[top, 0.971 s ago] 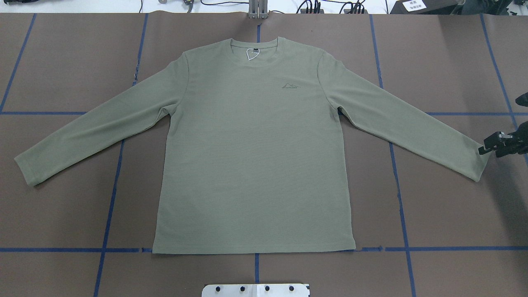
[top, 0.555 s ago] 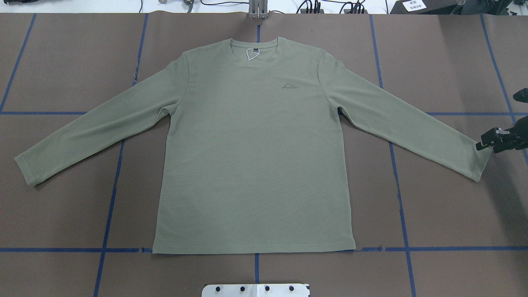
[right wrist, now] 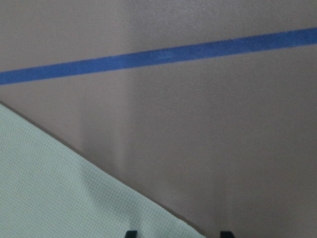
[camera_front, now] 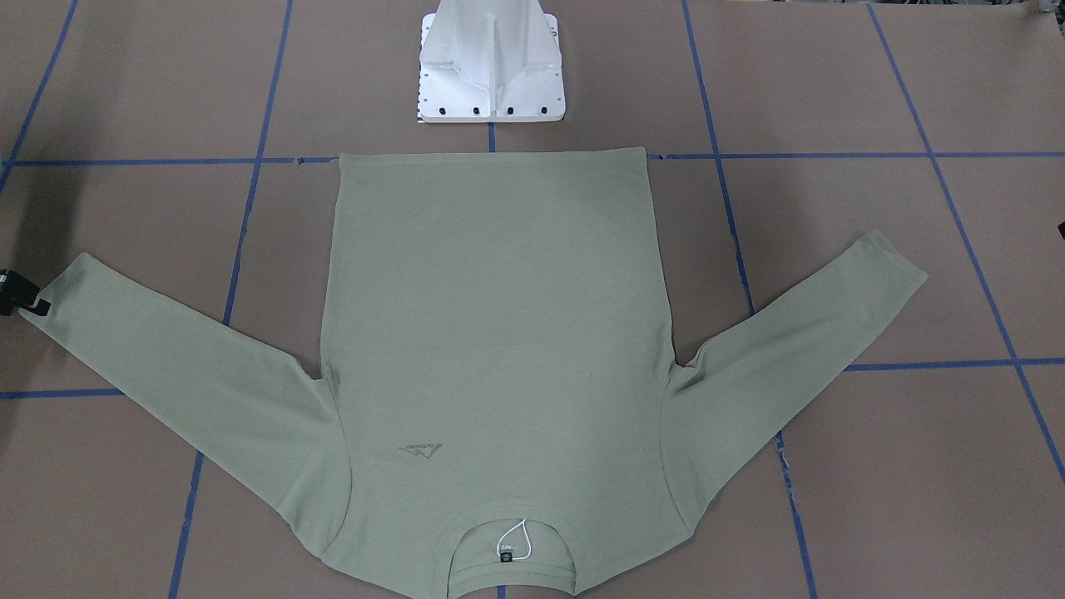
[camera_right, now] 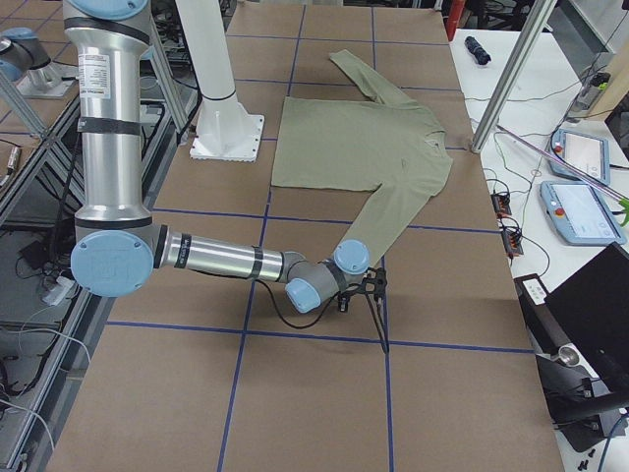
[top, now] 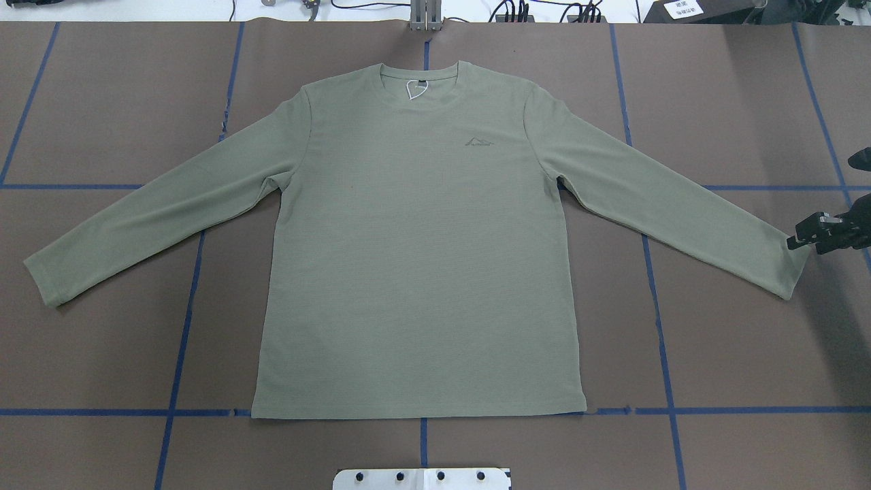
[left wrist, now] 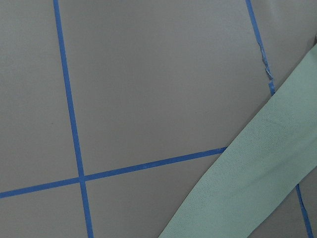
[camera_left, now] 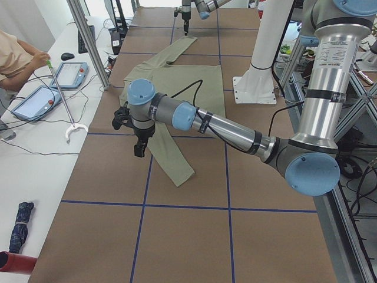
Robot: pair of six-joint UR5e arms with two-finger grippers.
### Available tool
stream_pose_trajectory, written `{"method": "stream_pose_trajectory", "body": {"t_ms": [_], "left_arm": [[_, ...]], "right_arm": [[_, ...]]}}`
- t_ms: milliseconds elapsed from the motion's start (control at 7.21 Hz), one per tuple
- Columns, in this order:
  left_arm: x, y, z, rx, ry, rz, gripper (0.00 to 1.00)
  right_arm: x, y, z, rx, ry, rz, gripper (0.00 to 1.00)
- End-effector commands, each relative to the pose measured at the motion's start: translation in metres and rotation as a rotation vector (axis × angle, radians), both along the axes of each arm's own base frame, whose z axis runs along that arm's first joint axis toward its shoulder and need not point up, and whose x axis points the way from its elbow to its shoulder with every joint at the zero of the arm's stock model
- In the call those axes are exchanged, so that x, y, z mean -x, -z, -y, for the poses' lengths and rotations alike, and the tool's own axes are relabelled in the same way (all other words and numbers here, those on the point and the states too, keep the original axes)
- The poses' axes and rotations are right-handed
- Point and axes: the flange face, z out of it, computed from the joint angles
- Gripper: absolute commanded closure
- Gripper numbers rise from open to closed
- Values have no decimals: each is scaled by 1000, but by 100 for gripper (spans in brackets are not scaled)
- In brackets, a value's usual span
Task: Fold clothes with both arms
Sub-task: 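Grasp the cuff of the sleeve nearest the right gripper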
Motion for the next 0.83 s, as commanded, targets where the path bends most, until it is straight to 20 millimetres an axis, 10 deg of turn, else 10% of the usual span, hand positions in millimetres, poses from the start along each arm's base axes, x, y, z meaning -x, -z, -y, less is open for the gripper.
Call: {"method": "stream_pose_trajectory", "body": {"t_ms": [0,416,694], "left_arm": [[0,-1,0,2,0,0,0],[0,-1,0,2,0,0,0],[0,0,0,2,-1,-3,0]], "right_arm": [[0,-2,-1,5,-1,-2,62],[-1,-5,-2,9,-1,-4,65],[0,-3,-1,6,1,-4,100]]}}
